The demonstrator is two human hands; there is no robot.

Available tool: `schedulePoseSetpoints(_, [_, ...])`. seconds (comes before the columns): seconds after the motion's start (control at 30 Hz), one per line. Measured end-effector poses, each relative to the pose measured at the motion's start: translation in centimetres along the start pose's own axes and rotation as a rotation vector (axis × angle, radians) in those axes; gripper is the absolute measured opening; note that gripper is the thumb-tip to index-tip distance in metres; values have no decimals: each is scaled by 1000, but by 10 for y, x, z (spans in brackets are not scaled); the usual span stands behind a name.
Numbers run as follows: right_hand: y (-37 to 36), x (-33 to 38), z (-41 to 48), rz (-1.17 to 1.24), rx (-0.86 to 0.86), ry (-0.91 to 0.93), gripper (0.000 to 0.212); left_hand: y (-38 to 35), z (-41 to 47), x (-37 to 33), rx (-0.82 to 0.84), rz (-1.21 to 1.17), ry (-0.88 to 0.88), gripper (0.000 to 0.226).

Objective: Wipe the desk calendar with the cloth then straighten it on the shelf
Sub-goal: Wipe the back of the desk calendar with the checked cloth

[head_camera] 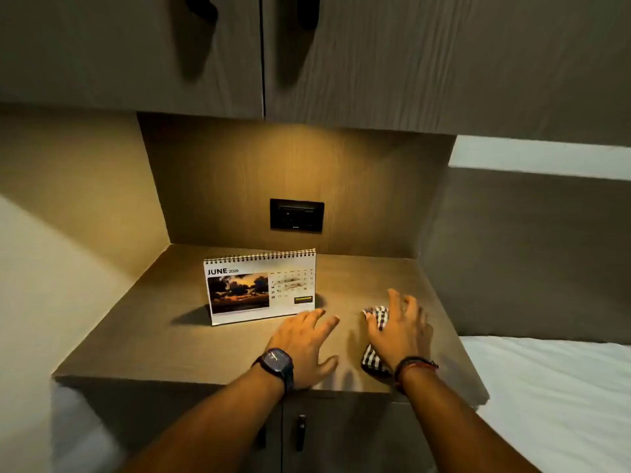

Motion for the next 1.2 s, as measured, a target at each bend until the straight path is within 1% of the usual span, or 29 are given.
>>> schedulePoseSetpoints(0.03, [-8, -5, 4, -36, 87, -58, 68, -11, 5, 2, 62, -18, 17, 71])
schedulePoseSetpoints(0.1, [-25, -15, 11, -103, 163, -114, 74, -33, 12, 6, 117, -16, 42, 74])
schedulePoseSetpoints(0.2, [-49, -26, 14, -69, 240, -187, 72, -61, 18, 14, 160, -8, 40, 78])
schedulePoseSetpoints(0.3, [-62, -30, 11, -29, 226, -235, 68, -75, 17, 19, 192, -19, 37, 79])
schedulePoseSetpoints(0.43, [-72, -19, 12, 127, 107, -277, 57, -70, 17, 28, 210, -45, 33, 79])
schedulePoseSetpoints(0.5, [-77, -5, 13, 259, 52, -284, 55, -50, 22, 39, 123, -86, 10, 75])
schedulePoseSetpoints(0.57, [-81, 19, 14, 422, -22, -278, 55, -15, 33, 54, -77, -108, -31, 68])
schedulePoseSetpoints(0.63, [-86, 50, 15, 585, -100, -274, 56, 24, 50, 74, -320, -83, -104, 61])
schedulePoseSetpoints(0.67, [-89, 67, 15, 653, -135, -275, 57, 43, 60, 87, -407, -69, -124, 58])
schedulePoseSetpoints(0.7, [-91, 84, 15, 709, -169, -277, 58, 59, 70, 99, -439, -44, -123, 57])
schedulePoseSetpoints(0.77, [-97, 114, 13, 801, -229, -293, 59, 81, 87, 120, -398, 26, -104, 59])
schedulePoseSetpoints(0.9, [-111, 153, 13, 911, -293, -348, 61, 83, 112, 155, -122, 220, -105, 62])
schedulePoseSetpoints(1.0, [-123, 170, 17, 962, -327, -409, 62, 72, 119, 170, 25, 224, -80, 55])
schedulePoseSetpoints(1.03, [-128, 175, 18, 970, -324, -436, 62, 68, 120, 173, 49, 193, -78, 53])
schedulePoseSetpoints(1.1, [-137, 185, 17, 981, -292, -482, 60, 59, 118, 174, 45, 132, -89, 49])
schedulePoseSetpoints(1.2, [-154, 204, 8, 955, -237, -446, 59, 53, 119, 176, 8, 111, -113, 47])
Point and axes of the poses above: each hand's wrist, its own z-axis towards the middle knuckle, its own y-axis out of the back of the hand, x = y × z, the point moved 1 cm from there along z, towards the middle knuckle
